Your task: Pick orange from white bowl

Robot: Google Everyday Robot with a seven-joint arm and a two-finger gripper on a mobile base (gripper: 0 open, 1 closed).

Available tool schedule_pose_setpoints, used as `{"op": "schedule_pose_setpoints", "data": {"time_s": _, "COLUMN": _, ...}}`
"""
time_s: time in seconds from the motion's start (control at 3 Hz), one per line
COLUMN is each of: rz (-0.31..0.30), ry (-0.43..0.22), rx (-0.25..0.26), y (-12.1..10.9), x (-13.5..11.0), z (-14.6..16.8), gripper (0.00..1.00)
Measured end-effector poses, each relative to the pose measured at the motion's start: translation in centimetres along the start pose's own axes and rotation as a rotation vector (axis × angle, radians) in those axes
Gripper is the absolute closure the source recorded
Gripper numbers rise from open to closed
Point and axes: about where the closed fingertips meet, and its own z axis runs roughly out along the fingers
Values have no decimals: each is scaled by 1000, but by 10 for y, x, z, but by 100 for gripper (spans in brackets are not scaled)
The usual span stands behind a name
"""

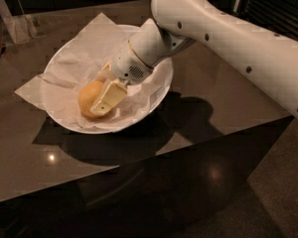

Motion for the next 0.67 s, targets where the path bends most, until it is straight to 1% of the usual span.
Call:
{"op": "schedule_pose_setpoints", "data": {"time_s": 0.33, "rz": -42, "ry": 14, "rx": 24, "y": 1, "x": -7, "z": -14, "gripper": 100}}
{"op": "schedule_pose_setpoints", "data": {"time_s": 0.67, "rz": -81, "ry": 42, "rx": 43, "y": 1, "x": -14, "z": -28, "gripper": 100}}
